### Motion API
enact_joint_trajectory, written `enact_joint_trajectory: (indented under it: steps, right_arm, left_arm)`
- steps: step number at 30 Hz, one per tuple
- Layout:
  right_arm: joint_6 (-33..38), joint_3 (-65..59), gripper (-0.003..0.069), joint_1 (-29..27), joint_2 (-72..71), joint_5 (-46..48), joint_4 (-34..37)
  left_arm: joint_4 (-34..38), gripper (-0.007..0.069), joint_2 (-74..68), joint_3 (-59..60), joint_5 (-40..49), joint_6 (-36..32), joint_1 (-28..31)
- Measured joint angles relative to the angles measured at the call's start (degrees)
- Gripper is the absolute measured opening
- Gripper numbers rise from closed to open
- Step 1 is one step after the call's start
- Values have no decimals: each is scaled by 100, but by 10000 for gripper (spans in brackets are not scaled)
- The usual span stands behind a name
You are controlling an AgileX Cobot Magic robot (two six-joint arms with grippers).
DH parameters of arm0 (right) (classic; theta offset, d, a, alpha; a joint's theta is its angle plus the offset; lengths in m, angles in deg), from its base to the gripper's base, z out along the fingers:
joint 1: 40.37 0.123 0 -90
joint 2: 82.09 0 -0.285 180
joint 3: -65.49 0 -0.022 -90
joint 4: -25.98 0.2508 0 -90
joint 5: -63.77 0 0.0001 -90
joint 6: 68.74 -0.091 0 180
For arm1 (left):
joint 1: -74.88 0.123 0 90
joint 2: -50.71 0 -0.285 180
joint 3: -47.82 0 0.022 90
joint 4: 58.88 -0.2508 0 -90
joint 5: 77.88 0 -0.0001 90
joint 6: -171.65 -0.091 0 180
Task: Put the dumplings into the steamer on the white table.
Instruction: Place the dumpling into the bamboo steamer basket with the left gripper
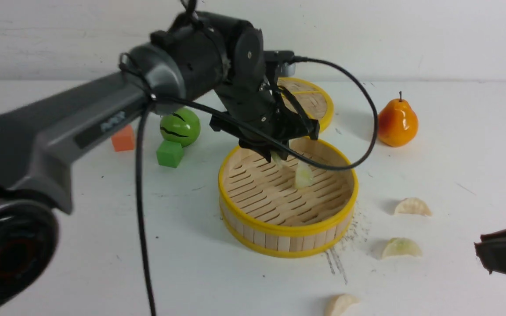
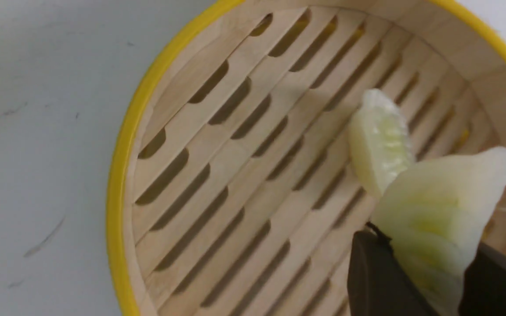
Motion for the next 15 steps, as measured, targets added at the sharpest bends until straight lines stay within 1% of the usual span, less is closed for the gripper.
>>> enact_joint_trajectory:
  steps: [3,9,10,13,14,15]
  right_arm:
    - [0,0,64,0,0,24,0]
    - [0,0,64,0,0,41,-65]
    - [0,0,66,0,0,41,-91]
    - [0,0,70,0,0,41,-162]
    - [-4,0,71,0,0,41,-174]
    - [-14,0,72,0,0,41,-174]
  left_arm:
    - [-128,174,-641,-423,6,108,46]
    - [-218,180,-1062,-563,-146,324,46]
    - [-212,197,-1089,-563,-158,342,46]
    - [-200,289,-1106,-563,-154,349,46]
    - [-200,351,-1092,-563,-90,349,46]
    - [-200,378,-1071,-563,-31,354,46]
